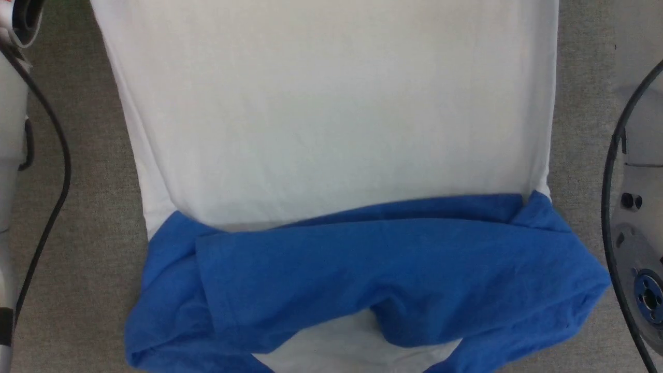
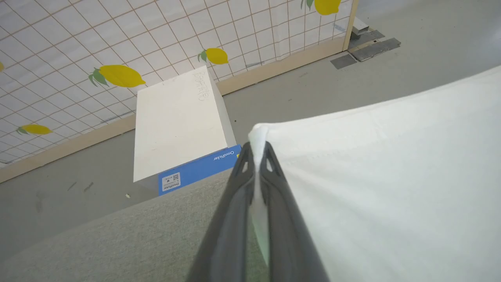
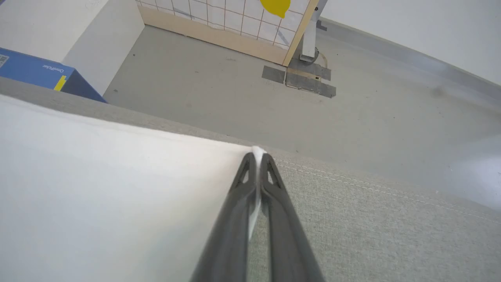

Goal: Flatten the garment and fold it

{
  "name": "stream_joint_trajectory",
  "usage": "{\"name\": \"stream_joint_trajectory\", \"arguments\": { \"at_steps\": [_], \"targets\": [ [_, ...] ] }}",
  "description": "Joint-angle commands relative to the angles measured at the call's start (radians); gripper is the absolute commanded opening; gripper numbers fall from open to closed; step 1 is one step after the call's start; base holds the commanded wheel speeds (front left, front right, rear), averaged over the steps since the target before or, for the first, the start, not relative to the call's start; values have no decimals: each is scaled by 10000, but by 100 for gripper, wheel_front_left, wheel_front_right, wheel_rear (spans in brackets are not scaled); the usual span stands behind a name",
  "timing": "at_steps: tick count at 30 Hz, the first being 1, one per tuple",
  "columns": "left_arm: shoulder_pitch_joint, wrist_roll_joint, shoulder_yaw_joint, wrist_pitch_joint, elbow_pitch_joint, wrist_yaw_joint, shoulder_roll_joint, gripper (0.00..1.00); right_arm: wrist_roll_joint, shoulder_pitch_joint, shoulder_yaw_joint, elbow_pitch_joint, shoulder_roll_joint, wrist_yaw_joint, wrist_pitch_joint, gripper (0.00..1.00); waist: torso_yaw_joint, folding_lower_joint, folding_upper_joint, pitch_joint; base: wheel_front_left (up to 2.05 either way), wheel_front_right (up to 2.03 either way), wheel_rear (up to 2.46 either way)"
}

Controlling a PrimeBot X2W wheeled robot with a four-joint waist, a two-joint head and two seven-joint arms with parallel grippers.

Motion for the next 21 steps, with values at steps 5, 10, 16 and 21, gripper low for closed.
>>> {"name": "stream_joint_trajectory", "arguments": {
  "at_steps": [5,10,16,21],
  "targets": [
    [-458,698,39,-1775,500,338,230,0,-130,-69,66,-98,-45,-17,-1782,0,-183,0,0,-355,0,0,0],
    [-383,1105,-1,-3222,719,513,448,0,13,70,461,-42,-78,-17,-3257,0,-334,0,0,-865,0,0,0],
    [701,871,-12,-4157,833,365,591,0,901,842,1051,75,-285,-17,-4517,0,-352,0,0,-1937,0,0,0],
    [2309,489,-75,-4467,344,211,781,0,1976,2286,1929,-636,-826,-17,-5107,0,-224,0,0,-3052,0,0,0]
  ]
}}
